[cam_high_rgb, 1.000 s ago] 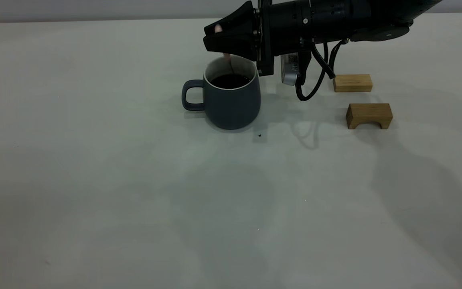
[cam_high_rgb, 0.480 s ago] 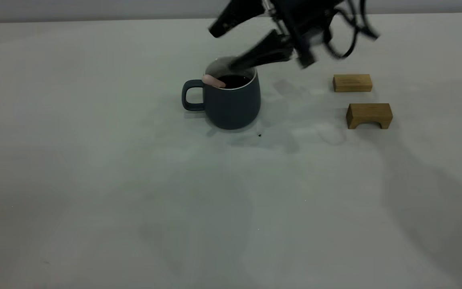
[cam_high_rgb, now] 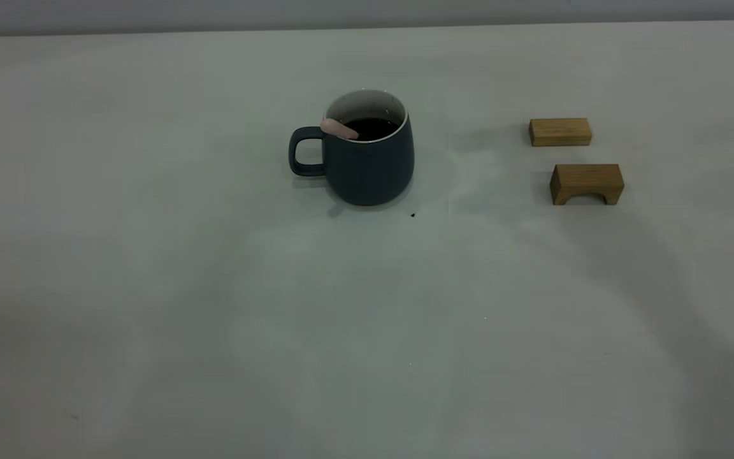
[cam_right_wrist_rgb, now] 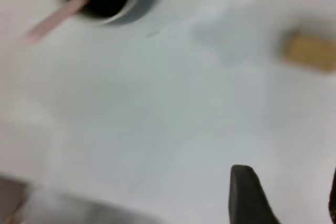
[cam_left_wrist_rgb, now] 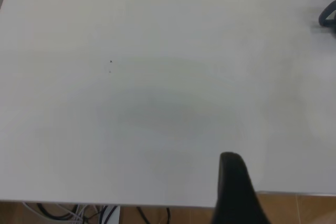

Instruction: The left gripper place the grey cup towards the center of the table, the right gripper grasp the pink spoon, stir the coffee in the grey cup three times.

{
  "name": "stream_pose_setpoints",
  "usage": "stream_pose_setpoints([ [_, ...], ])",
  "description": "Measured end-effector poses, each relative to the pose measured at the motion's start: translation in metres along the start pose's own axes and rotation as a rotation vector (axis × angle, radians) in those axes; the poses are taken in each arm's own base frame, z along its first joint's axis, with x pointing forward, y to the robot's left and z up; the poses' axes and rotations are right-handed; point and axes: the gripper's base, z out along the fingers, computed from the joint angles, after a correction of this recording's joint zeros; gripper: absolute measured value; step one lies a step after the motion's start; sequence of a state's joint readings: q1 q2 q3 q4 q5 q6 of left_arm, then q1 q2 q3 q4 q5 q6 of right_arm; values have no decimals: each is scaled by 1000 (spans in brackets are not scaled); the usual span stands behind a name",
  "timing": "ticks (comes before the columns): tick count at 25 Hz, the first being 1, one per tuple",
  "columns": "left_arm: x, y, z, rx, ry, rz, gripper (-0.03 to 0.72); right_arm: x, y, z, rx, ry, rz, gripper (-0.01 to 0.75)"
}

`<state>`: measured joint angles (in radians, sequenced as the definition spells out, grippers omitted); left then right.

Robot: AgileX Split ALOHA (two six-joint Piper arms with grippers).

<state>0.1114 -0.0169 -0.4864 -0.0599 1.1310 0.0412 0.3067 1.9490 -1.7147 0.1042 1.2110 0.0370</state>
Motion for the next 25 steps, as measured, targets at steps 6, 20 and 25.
stream_pose_setpoints([
  [6,0,0,0,0,0,0,528,41,-29,-120,174,-262,3,322],
  [20,0,0,0,0,0,0,528,299,-35,-175,260,-654,23,228],
  [25,0,0,0,0,0,0,528,367,-35,-129,188,-790,108,231],
])
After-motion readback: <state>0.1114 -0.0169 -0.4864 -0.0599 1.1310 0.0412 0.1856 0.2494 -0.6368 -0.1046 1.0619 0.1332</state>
